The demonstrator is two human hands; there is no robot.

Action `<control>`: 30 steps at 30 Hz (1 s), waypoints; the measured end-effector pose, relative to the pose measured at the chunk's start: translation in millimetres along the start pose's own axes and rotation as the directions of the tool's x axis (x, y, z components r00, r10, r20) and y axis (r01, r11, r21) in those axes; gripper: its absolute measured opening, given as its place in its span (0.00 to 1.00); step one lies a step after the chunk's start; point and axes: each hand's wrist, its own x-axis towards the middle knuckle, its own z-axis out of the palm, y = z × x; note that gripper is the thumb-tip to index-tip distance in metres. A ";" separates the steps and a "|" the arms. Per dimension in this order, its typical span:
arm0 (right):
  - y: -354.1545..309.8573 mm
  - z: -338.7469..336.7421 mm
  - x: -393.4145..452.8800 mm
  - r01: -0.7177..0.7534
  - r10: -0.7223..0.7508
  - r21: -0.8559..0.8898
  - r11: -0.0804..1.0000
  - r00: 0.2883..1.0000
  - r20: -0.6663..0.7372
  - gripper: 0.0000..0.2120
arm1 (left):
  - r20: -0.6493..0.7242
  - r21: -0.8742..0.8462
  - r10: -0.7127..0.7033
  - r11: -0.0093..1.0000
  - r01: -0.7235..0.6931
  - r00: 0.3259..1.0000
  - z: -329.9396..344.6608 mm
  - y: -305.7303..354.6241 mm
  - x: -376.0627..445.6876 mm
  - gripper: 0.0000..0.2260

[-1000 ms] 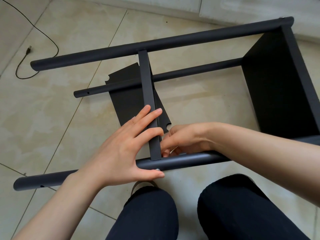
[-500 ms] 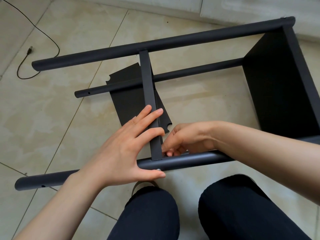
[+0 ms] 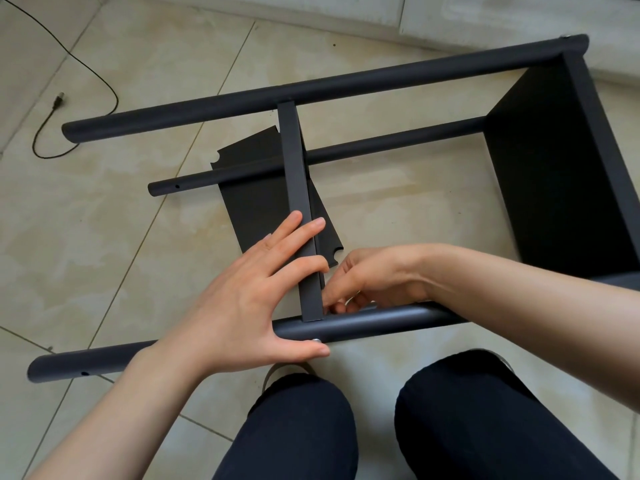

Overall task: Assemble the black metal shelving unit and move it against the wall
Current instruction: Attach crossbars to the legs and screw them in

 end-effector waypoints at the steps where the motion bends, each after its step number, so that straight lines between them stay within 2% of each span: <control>1: 0.4 -1.3 -1.1 0.005 -0.005 0.002 1.000 1.000 0.006 0.17 | 0.001 0.000 -0.001 1.000 0.001 1.000 -0.1 0.1 0.2 0.35; 7: 0.0 4.7 3.7 0.001 -0.001 -0.013 1.000 1.000 -0.019 0.09 | 0.003 0.007 0.003 1.000 -0.003 1.000 0.0 -0.1 0.5 0.34; 14: -0.1 -0.4 -0.7 0.004 -0.004 -0.007 1.000 1.000 0.002 0.18 | 0.005 0.012 -0.001 1.000 0.001 1.000 0.2 -0.4 -0.1 0.35; 18: -0.6 -0.1 1.4 -0.003 0.003 -0.017 1.000 1.000 -0.017 0.17 | 0.007 0.014 -0.001 1.000 0.001 1.000 0.1 -0.1 0.2 0.34; 22: -1.0 5.5 5.9 -0.014 0.014 0.007 1.000 0.999 -0.029 0.09 | 0.003 0.015 0.001 1.000 -0.001 1.000 0.4 0.0 0.1 0.34; 26: 0.5 -2.0 1.4 -0.006 0.006 0.009 1.000 1.000 -0.001 0.17 | 0.001 0.015 0.003 1.000 -0.003 1.000 0.7 -0.3 0.1 0.34; 30: 1.1 -3.9 -0.6 0.000 0.000 0.012 1.000 1.000 -0.005 0.11 | -0.002 0.005 0.000 1.000 0.000 1.000 0.9 0.1 0.6 0.34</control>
